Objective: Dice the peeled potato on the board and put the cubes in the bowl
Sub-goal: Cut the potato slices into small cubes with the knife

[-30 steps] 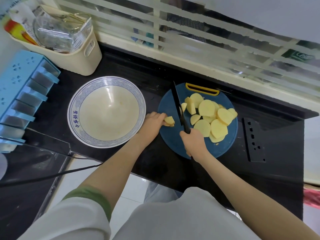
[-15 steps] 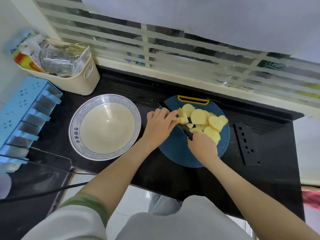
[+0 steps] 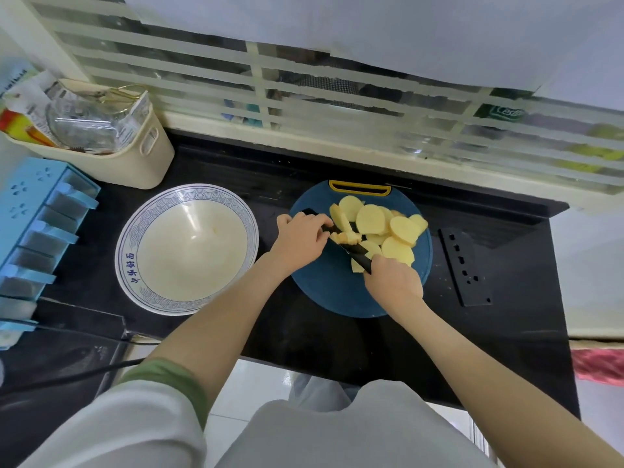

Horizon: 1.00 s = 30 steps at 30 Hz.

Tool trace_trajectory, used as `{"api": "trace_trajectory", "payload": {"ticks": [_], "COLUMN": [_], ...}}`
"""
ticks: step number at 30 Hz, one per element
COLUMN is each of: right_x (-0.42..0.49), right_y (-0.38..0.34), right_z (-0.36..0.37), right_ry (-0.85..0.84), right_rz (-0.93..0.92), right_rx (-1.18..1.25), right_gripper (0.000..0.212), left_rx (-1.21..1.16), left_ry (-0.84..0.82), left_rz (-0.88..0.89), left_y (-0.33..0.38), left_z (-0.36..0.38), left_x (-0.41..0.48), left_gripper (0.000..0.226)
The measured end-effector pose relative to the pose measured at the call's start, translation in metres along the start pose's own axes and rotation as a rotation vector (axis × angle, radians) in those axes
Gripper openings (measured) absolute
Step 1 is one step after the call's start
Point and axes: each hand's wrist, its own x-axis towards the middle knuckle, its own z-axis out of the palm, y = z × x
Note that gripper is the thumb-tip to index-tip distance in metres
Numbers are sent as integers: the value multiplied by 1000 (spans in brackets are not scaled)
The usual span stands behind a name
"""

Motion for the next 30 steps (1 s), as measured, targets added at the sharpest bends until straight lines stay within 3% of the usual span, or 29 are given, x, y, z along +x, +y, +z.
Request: {"api": "trace_trajectory", "payload": {"ticks": [3, 9, 17, 23, 26, 30], "right_x": [0, -2, -5, -8, -9, -10], "right_y": [2, 1, 14, 23, 24, 24], "right_z": [0, 0, 4, 5, 4, 4], "right_ry": [-7, 39, 39, 48, 59, 62], "right_rz": [-23, -127, -113, -116, -126, -138], "right_rx": [-64, -199, -234, -269, -267, -277], "right_gripper": [21, 23, 21, 23, 23, 25], "left_rx": [20, 220, 359, 208, 125, 119], "left_ry": [47, -235, -190, -129, -221, -304], "left_rz": [22, 53, -45, -79, -54, -172], "left_y": [1, 10, 18, 18, 10, -6], "left_z": [-7, -12, 6, 8, 4, 1], "left_x": [1, 12, 23, 21, 17, 16], "left_gripper": [25, 36, 32, 44, 44, 45]}}
